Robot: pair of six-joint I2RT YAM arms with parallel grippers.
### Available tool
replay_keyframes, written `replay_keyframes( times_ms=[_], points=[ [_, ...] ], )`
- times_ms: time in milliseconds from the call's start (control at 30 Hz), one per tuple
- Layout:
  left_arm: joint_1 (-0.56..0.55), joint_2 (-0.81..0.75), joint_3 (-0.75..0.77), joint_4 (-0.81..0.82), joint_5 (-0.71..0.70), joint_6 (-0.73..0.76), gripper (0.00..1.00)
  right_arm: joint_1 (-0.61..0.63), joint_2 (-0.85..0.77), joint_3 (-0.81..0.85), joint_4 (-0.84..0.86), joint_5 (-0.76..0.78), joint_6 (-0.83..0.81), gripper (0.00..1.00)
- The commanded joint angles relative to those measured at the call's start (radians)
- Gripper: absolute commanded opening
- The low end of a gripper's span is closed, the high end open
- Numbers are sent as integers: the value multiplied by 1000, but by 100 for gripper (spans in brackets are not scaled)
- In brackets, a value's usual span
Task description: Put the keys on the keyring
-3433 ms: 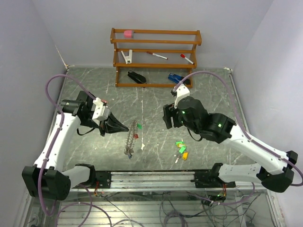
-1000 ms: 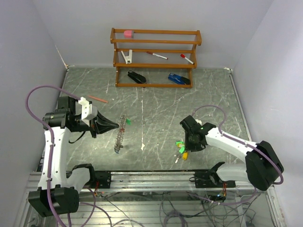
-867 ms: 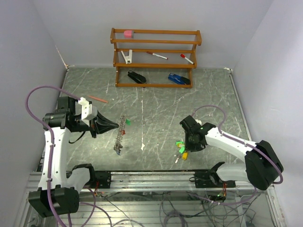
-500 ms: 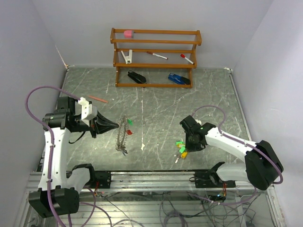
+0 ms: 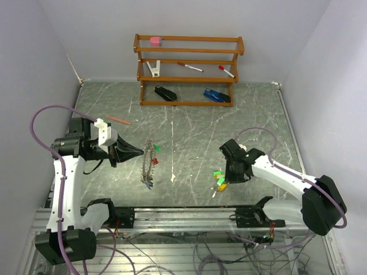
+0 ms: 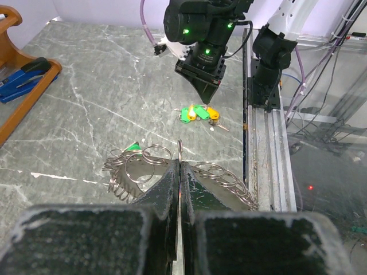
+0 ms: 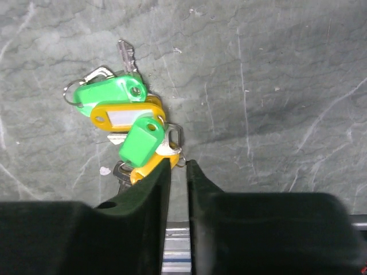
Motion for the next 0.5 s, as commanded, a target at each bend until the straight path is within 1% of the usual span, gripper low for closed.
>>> replay_keyframes(
  times_ms=[0,67,133,200,300,467],
  points=[
    [10,-13,-2,14,89,-3,7,-4,-21,26,-29,-30,66,25],
    [10,-15,-2,14,89,-3,7,-3,-18,13,-12,-45,76,31],
    [9,-16,-2,14,88,-4,7,-4,-21,-1,-2,-41,85,32],
    [9,-18,-3,14,89,-6,7,-4,-29,-15,1,-38,90,31],
    [10,-22,-7,22,89,-15,7,-4,-49,-45,12,-38,100,28],
    [11,-25,-8,26,89,-19,7,-4,-82,-85,24,-19,136,27]
  ],
)
